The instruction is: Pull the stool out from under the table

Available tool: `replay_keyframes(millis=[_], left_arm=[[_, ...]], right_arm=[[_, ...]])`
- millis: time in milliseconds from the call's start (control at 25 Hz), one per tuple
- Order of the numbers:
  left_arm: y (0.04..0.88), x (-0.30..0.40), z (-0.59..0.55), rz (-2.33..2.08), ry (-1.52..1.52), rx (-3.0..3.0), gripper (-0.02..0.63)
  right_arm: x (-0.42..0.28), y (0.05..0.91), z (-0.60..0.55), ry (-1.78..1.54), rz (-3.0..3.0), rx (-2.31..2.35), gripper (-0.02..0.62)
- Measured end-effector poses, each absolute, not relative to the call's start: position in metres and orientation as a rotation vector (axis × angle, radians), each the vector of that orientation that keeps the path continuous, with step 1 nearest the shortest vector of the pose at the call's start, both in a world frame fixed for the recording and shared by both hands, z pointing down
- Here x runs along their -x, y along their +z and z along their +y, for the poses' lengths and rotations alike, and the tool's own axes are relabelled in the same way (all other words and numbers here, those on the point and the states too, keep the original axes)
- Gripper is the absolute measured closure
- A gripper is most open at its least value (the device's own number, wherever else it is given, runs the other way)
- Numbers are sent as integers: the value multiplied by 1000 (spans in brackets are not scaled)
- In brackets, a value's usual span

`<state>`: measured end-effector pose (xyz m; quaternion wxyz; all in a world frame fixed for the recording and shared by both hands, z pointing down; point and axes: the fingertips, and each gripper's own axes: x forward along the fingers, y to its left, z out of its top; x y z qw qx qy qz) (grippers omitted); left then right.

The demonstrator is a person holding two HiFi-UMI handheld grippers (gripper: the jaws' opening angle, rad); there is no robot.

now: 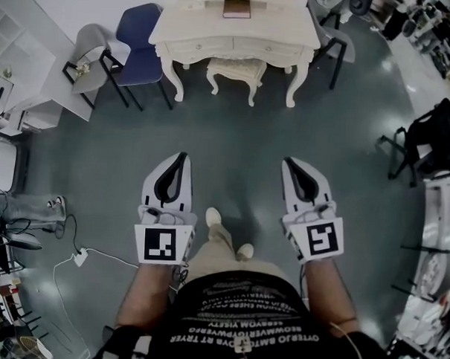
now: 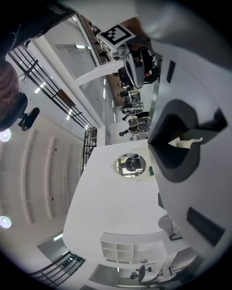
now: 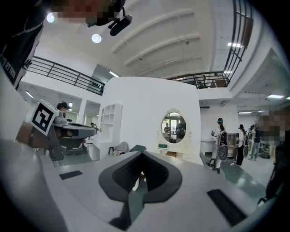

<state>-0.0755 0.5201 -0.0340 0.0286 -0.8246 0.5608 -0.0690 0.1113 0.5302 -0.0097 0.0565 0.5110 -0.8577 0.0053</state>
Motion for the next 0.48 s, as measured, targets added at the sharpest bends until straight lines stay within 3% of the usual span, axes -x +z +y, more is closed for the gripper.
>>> replay_keyframes(millis=[480], left_arm=[[-26,108,429,1650,-225,2605,603]], right_arm=[[-71,-4,451,44,-2565,-1569,594]])
